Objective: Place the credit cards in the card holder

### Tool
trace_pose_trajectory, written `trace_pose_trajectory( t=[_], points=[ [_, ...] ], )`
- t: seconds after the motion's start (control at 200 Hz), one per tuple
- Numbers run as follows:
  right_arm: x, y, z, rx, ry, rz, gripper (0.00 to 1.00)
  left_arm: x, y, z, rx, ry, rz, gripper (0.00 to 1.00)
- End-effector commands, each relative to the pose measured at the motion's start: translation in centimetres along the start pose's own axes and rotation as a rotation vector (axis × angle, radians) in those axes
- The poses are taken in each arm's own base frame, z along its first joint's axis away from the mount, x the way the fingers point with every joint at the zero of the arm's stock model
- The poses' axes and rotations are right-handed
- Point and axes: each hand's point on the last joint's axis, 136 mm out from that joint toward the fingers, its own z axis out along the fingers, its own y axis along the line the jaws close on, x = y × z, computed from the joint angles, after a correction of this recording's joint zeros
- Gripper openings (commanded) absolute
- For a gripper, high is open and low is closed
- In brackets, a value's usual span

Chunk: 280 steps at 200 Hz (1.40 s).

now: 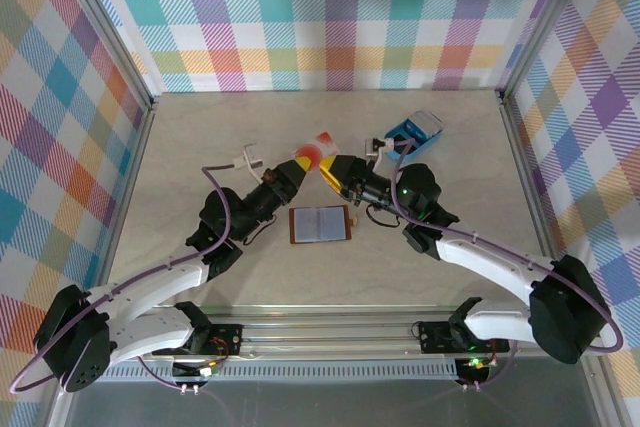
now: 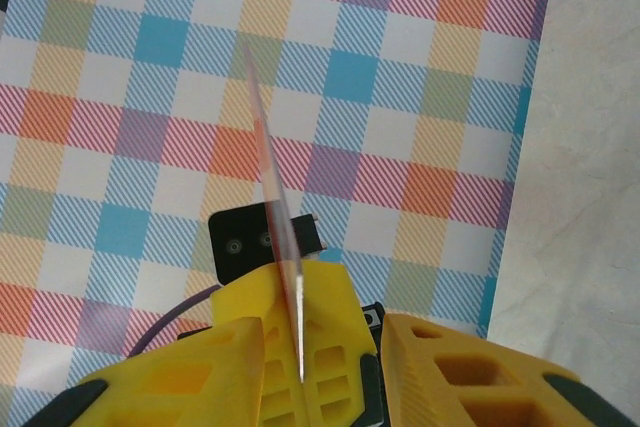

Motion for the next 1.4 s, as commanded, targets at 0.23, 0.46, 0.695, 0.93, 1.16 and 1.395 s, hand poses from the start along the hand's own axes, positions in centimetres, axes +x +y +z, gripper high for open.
trace_pose_trajectory(
  t=[0.23,0.46,0.695,0.93,1.16,1.395],
  points=[
    [-0.7,3.3,0.2,-0.09,-0.013,-0.072,0.0,1.4,-0.9,-0.3,0.06,0.043,-0.089,0.17],
    [-0.5,1.6,-1.4,0.034,0.048,-0.129,0.0,-1.1,0.0,-3.7,-0.14,0.007,0.06,0.72],
    [2.4,2.3,-1.7,0.032,0.345,-0.197,0.0,-0.4,-1.3,-1.8,-0.07,0.286,-0.015,0.66],
    [3.8,3.5,-1.5,-0.008,0.486,-0.207,0.0,1.6,-1.0,-1.0,-0.088,0.443,0.0,0.62],
    [3.6,3.2,-1.2,0.004,0.481,-0.188,0.0,1.6,-2.1,-0.8,-0.01,0.435,-0.029,0.18],
    [2.0,3.6,-1.2,-0.013,0.336,-0.17,0.27,0.2,-2.1,-1.2,0.002,0.314,-0.034,0.0]
  ],
)
